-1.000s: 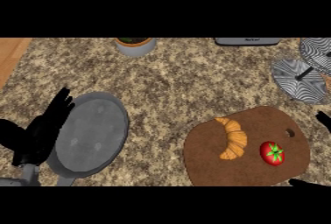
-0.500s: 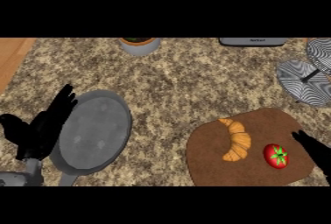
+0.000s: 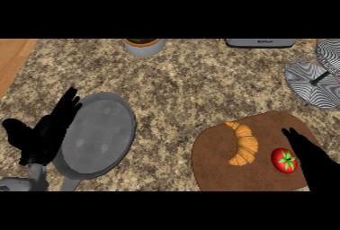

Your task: Pick the tomato from the cutting board and place it in the tiered basket

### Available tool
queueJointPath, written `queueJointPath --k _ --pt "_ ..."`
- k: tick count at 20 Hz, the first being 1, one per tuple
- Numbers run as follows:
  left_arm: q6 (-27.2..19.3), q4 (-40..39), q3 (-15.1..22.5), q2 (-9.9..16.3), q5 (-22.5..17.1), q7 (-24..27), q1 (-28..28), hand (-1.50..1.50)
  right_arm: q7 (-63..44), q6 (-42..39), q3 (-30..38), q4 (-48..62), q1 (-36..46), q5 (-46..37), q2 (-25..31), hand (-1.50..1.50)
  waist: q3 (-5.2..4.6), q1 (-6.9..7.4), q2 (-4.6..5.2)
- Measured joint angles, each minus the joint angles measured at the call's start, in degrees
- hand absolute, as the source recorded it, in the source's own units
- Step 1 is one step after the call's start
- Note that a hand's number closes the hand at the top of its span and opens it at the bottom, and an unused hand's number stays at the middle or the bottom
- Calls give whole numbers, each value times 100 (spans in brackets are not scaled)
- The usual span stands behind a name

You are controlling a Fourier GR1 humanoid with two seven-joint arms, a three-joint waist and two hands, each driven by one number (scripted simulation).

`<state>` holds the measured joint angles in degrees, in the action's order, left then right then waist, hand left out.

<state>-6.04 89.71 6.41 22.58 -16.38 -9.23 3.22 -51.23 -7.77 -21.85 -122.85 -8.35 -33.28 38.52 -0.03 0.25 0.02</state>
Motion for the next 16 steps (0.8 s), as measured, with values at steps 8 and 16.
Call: queueJointPath --k 8,16 --pt "279 -162 -265 -116 118 26 34 0 643 344 -79 1164 -38 -820 -619 -150 3 -24 -2" --pt "417 -4 -435 -306 269 -190 0 0 1347 722 301 1840 -187 -1435 -827 -150 4 -32 -5"
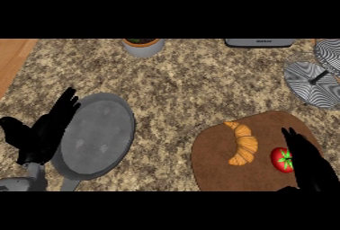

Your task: Pick the tomato from the cutting board and place it in the tiered basket

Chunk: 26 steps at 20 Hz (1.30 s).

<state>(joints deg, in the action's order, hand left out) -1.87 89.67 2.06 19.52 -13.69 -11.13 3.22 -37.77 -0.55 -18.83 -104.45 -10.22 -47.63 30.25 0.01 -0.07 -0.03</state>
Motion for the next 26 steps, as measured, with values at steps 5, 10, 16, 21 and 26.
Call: queueJointPath --k 5,10,16,21,26 --pt "73 -14 -43 -148 148 95 -24 0 320 -292 249 556 311 26 -113 150 -13 17 -5" --pt "174 109 -167 -135 175 -37 -61 0 659 -715 341 741 275 218 -122 150 -28 11 -16" --pt "275 -49 -277 -256 257 11 35 0 759 -768 135 761 256 -408 -215 150 -58 -7 -33" --pt "220 27 -259 -369 380 -65 65 0 1214 -271 228 950 169 -769 -144 150 -65 -17 -41" --pt "233 54 -350 -338 345 -6 -61 0 2461 82 1689 1832 62 38 995 150 14 -105 -3"
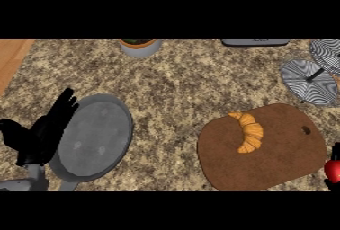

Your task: Pick the tomato from the cutting board and place it in the tiered basket

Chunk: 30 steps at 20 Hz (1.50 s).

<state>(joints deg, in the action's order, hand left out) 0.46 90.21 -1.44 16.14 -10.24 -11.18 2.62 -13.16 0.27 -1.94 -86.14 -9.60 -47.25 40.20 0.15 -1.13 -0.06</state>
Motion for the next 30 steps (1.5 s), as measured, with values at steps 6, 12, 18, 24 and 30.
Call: queueJointPath --k 6,12,18,24,30 --pt "-13 -19 -29 -22 -9 33 -93 0 1487 513 1524 1085 261 1035 788 150 51 -76 -13" --pt "-33 -4 -13 -30 15 -11 -100 0 3147 369 2849 1894 811 2644 1035 150 53 -69 -39" --pt "31 40 36 -32 13 -64 5 0 4791 -720 3719 3312 1164 3653 1808 150 26 75 8" --pt "48 -114 98 -110 99 -77 290 0 5317 -1526 3506 4583 2186 3635 2572 150 5 248 45" --pt "37 -46 137 -190 194 -160 270 0 5026 -1648 2901 4923 3372 3314 2558 150 -6 274 40"
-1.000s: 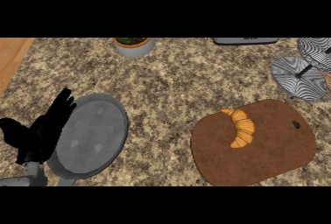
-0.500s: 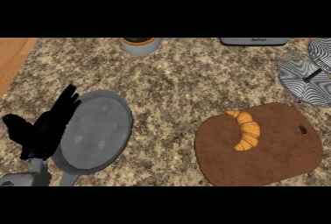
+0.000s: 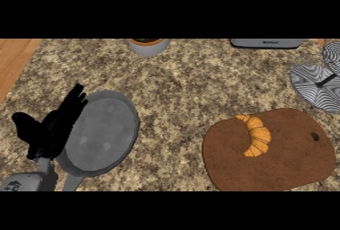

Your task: Pick the tomato from the cutting board and place it in the tiered basket

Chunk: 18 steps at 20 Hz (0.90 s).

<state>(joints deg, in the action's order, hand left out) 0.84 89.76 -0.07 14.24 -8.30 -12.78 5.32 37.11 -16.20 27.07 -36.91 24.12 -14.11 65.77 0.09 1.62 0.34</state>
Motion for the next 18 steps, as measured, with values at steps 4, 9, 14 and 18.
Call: queueJointPath --k 4,9,14,18 --pt "150 -31 -126 74 -72 33 -76 0 -555 107 -357 -66 654 -188 -291 150 -8 -7 -8" --pt "180 -48 -193 60 -32 24 -67 0 -1141 253 -722 -71 1343 -429 -687 150 -9 -36 -12" --pt "173 -71 -173 -55 73 131 -93 0 -1480 427 -982 113 1700 -717 -989 150 -9 -49 -11" --pt "109 51 -162 -127 127 -49 -36 0 -1611 442 -1077 383 1969 -882 -1093 150 -8 -60 -11"
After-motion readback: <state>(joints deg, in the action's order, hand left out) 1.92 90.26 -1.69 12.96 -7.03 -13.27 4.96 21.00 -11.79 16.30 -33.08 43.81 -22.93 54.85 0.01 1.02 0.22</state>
